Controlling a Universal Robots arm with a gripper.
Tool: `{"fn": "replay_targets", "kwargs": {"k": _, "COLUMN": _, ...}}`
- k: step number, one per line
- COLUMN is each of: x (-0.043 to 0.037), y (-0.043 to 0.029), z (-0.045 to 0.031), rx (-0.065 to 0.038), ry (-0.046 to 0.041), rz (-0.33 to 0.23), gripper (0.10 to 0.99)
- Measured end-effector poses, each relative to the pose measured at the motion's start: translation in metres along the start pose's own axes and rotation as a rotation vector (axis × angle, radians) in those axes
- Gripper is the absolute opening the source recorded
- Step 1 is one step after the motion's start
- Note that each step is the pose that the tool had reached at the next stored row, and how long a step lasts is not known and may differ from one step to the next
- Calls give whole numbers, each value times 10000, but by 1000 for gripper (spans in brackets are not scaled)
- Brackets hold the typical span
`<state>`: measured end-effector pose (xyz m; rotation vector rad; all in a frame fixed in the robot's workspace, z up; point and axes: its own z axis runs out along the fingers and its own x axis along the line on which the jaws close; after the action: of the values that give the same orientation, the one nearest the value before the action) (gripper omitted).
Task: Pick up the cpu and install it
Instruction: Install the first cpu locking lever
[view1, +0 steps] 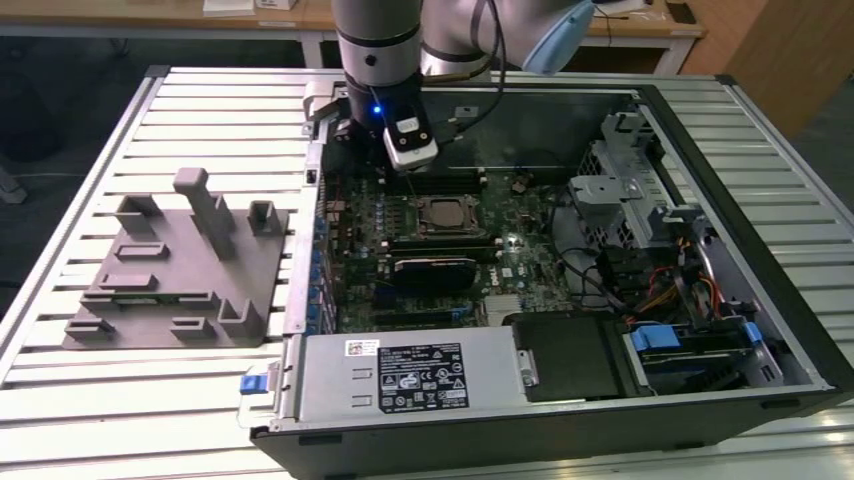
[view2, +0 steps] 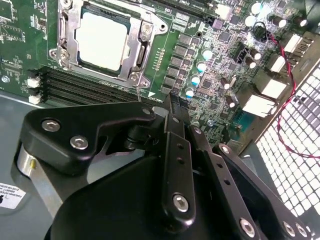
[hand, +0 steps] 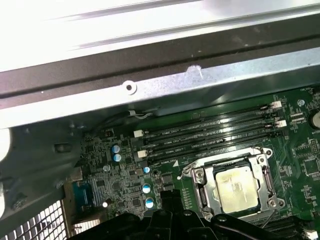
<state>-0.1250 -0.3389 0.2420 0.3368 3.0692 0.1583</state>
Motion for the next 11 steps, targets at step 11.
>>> {"fn": "replay_targets", "kwargs": {"k": 11, "x": 0, "y": -1, "z": 0, "rx": -821, "ry": 180, "rz": 45, "gripper": 106}}
